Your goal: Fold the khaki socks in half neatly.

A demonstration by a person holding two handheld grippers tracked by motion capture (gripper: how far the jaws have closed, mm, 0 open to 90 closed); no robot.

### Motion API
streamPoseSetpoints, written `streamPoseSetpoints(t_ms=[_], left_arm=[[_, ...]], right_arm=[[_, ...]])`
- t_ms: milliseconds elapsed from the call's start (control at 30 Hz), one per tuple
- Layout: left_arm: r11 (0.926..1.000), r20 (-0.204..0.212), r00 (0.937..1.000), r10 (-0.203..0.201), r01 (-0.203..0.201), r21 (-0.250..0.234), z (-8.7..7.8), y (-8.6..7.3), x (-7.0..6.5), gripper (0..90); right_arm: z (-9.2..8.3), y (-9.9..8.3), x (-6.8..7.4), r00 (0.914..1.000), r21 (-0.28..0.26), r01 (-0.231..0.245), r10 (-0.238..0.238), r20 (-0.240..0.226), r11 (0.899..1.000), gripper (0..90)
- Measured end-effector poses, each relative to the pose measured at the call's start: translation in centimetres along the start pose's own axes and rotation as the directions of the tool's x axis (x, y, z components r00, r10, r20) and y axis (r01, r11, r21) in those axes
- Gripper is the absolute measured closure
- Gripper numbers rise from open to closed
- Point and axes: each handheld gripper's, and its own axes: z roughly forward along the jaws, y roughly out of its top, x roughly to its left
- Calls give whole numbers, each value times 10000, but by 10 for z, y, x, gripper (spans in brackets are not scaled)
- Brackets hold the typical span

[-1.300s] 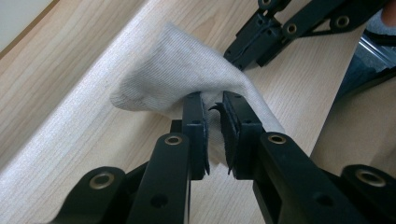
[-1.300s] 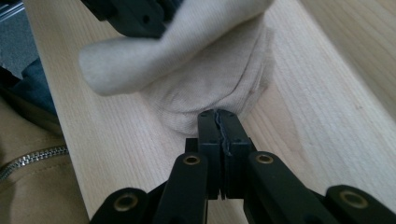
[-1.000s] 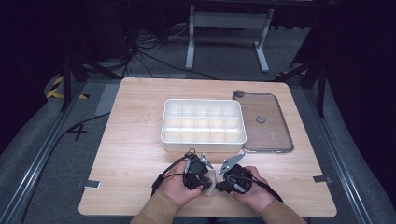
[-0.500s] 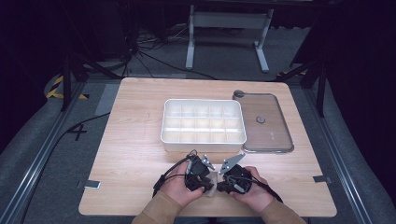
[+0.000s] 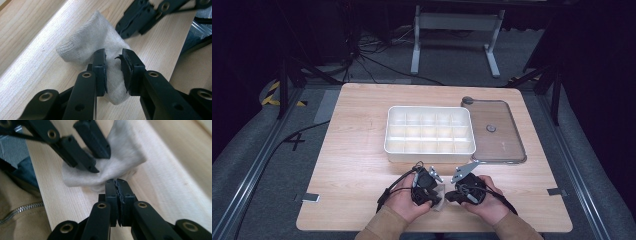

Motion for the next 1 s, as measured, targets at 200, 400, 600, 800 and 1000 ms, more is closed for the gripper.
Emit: streamPoseSetpoints(t_ms=[200,400,600,800,1000], left_arm=[[10000,22,10000,-40,41,-40,0,0,0,734],[9997,35,9998,-196,196,-142,0,-1,-1,724],[9996,-55,10000,-34,33,-275,-2,-2,-2,719],[9978,202,9997,-104,117,-650,-10,-7,-3,719],[9996,535,9986,-55,70,-274,-11,-10,-8,754]], right_arm=[[-11,6,3,9994,-842,186,-161,293,9963,893],[-9,12,5,9989,-1240,226,-173,433,9920,896],[-4,17,3,9990,-1535,154,-87,443,9880,897],[5,18,-2,9992,-1422,-157,206,335,9897,897],[7,18,-5,9994,-1302,-142,181,286,9914,897]])
